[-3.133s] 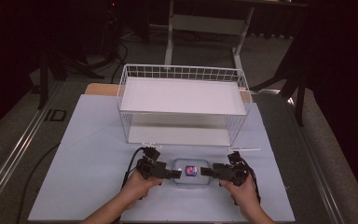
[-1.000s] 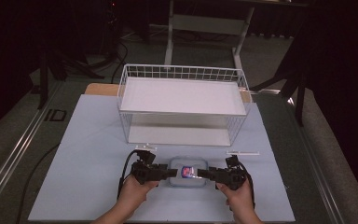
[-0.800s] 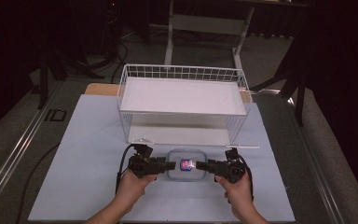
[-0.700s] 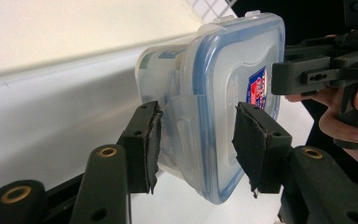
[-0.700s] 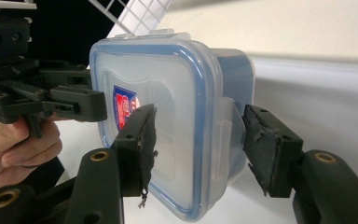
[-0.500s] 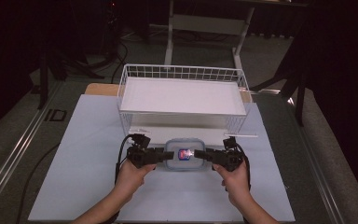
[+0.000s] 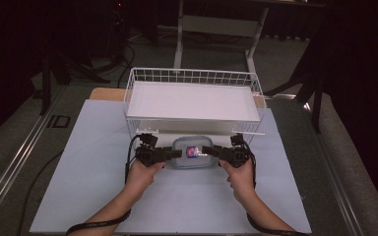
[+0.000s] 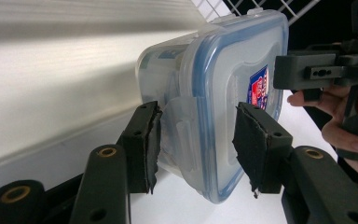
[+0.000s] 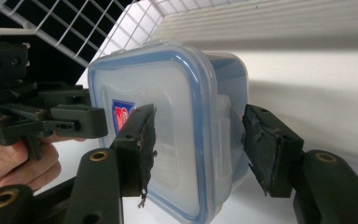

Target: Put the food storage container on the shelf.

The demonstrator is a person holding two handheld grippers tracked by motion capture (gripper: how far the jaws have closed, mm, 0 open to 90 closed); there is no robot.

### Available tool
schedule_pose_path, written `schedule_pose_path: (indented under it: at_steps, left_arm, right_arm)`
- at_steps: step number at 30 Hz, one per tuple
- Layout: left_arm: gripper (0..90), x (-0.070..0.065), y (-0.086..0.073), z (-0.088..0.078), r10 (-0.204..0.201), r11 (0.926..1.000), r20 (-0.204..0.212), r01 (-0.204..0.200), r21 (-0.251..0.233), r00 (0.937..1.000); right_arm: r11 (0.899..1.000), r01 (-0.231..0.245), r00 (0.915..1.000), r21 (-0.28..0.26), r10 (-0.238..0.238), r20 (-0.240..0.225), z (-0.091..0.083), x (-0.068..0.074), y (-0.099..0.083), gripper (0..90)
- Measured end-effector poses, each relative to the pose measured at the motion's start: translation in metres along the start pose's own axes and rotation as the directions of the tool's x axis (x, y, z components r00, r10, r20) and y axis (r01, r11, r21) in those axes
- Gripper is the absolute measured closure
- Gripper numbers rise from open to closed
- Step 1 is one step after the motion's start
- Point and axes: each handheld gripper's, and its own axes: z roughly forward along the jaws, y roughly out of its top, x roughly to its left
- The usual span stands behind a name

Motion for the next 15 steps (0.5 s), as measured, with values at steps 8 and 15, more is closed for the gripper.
schedule_pose_path:
  at_steps: [8, 15]
  left_arm:
    - [52.2, 0.014, 0.009, 0.012, 0.020, 0.9998, -0.011, -0.020, -0.007, 0.9997]
    - [52.3, 0.027, 0.011, 0.019, -0.008, 0.9991, -0.006, 0.007, -0.042, 1.0000]
  right_arm:
    - [0.998, -0.044, 0.9990, -0.042, 0.044, -0.002, 0.012, -0.015, 0.002, 45.1]
    - [0.997, -0.056, 0.9984, -0.061, 0.056, 0.003, 0.027, -0.026, 0.004, 45.0]
